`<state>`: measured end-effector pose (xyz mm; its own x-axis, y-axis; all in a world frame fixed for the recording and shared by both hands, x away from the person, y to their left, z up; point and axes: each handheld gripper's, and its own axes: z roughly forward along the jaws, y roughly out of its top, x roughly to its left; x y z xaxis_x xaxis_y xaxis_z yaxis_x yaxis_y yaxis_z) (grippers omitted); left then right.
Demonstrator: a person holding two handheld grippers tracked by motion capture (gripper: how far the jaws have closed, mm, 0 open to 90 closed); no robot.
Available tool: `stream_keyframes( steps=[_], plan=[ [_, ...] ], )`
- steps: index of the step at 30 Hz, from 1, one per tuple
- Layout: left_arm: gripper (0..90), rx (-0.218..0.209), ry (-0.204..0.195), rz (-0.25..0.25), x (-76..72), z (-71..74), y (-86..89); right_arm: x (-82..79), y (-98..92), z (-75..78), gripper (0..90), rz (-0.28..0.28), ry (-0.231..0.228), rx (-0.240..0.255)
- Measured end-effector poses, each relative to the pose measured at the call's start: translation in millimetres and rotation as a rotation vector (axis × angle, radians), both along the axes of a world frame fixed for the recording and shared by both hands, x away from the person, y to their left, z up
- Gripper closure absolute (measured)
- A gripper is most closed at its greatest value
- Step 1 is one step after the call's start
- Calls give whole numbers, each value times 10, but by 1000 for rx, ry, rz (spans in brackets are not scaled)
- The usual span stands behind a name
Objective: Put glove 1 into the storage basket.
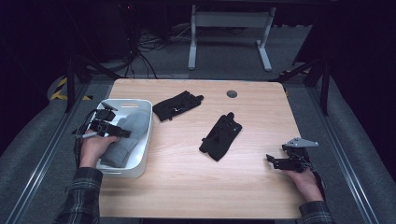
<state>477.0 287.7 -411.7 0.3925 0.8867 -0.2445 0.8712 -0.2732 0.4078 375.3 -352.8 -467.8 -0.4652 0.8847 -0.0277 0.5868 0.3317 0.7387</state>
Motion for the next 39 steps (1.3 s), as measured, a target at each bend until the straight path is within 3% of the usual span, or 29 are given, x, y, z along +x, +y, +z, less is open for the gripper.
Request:
stream_keyframes(
  steps=[6,10,18,21,29,33,39],
  plan=[
    [271,26,-50,18,-19,55,25,0,0,0,156,0,0,0],
    [204,16,-87,33,-57,113,51,0,0,0,156,0,0,0],
    [169,-22,-160,8,-169,289,21,0,2,0,155,-1,0,0],
    [164,-16,-183,-22,-209,362,-60,0,2,0,155,-1,-1,-1],
    [163,-64,-254,-102,-325,563,-356,0,3,-1,155,-2,-1,0],
    [163,-95,-280,-137,-376,617,-488,0,2,0,155,-2,-1,-1],
    [163,-108,-328,-204,-489,669,-794,0,3,-1,155,-2,-1,0]
  ],
)
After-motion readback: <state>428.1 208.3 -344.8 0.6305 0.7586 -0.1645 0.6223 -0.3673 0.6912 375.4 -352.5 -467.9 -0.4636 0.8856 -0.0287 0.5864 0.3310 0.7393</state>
